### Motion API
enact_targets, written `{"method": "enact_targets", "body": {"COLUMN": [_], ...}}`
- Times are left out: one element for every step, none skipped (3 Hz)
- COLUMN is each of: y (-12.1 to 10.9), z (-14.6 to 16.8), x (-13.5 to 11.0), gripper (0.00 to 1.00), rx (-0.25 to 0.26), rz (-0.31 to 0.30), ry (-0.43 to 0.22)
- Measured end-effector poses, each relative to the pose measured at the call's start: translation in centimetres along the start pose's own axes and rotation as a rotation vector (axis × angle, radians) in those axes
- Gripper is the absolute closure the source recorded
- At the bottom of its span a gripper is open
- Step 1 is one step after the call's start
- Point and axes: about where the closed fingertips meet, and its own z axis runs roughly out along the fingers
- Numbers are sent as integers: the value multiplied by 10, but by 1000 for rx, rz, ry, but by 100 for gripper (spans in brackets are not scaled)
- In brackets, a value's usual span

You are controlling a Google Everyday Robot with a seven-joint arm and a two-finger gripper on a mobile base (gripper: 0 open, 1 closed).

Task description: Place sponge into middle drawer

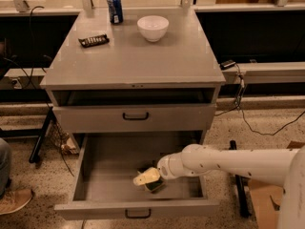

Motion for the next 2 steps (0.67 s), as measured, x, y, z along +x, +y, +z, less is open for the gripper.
{"method": "enact_targets", "body": {"y": [3,16], "z": [-43,-125], "x": [3,5], "gripper": [0,0], "rx": [43,79], "rz": [-17,-76], "ry": [-25,-65]}}
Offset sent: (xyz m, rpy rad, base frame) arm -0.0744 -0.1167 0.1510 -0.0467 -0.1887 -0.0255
